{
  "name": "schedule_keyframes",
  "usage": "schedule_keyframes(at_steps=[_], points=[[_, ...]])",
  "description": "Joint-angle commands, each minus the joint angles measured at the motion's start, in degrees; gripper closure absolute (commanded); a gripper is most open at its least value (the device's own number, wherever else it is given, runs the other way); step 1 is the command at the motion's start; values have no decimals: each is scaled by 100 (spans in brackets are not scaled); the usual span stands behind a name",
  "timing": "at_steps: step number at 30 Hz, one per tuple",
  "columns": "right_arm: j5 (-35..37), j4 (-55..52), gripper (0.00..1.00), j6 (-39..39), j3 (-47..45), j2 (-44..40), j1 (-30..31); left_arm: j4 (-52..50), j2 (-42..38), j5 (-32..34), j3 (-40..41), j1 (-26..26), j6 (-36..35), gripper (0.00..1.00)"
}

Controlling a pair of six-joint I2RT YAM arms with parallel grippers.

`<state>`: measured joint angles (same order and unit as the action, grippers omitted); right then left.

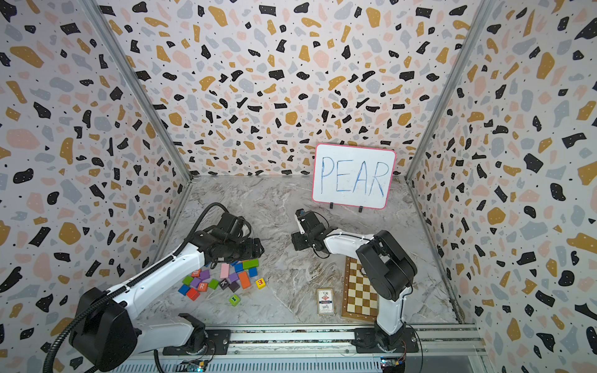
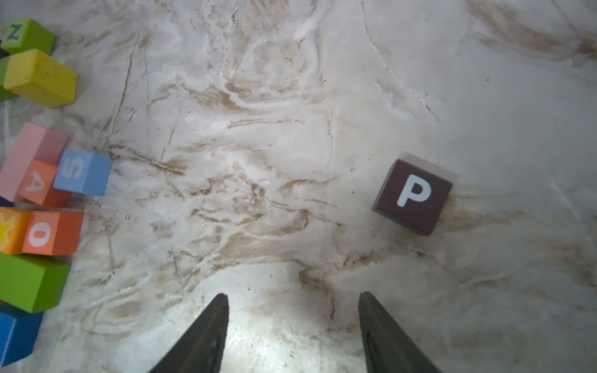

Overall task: Spell the uppercase word “pear” with letter blocks
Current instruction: Pick up the letter block from the center of the board.

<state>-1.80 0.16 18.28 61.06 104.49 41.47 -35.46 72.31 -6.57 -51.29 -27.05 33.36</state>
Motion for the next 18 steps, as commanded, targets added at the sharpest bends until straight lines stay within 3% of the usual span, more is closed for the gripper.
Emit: schedule_keyframes(at_steps=[1, 18], points=[[204, 119, 34, -262, -112, -360, 205, -177, -107, 109, 103, 33, -111, 14], [371, 695, 21, -669, -747, -949, 624, -323, -436, 179, 486, 42, -49, 13]])
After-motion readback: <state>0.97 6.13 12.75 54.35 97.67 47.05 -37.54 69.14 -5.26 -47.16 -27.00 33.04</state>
